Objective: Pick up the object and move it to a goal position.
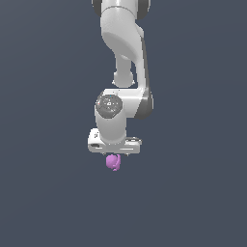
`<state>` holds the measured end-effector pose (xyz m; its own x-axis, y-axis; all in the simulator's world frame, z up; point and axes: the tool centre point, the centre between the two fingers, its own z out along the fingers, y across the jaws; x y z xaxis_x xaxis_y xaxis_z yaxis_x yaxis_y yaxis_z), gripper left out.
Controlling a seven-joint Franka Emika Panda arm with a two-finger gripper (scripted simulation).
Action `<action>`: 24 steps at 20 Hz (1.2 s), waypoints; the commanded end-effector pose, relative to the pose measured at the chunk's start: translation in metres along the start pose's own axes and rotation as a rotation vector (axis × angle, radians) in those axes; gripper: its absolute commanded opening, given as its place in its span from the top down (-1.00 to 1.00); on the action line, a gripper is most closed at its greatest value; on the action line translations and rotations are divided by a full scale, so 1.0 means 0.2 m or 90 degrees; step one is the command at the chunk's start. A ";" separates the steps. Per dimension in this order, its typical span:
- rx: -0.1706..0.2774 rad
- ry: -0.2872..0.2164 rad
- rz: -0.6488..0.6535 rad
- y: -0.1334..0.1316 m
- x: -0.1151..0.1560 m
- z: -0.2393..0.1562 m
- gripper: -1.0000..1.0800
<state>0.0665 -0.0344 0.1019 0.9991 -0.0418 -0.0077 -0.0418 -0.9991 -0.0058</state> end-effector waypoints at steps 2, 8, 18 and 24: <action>-0.002 0.003 0.005 0.04 0.04 0.04 -0.92; -0.004 0.005 0.008 0.07 0.07 0.06 -0.92; -0.004 0.005 0.008 0.07 0.06 0.22 -0.92; -0.004 0.005 0.009 0.07 0.06 0.31 -0.92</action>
<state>0.0772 -0.0483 0.0417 0.9985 -0.0553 -0.0021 -0.0553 -0.9985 0.0000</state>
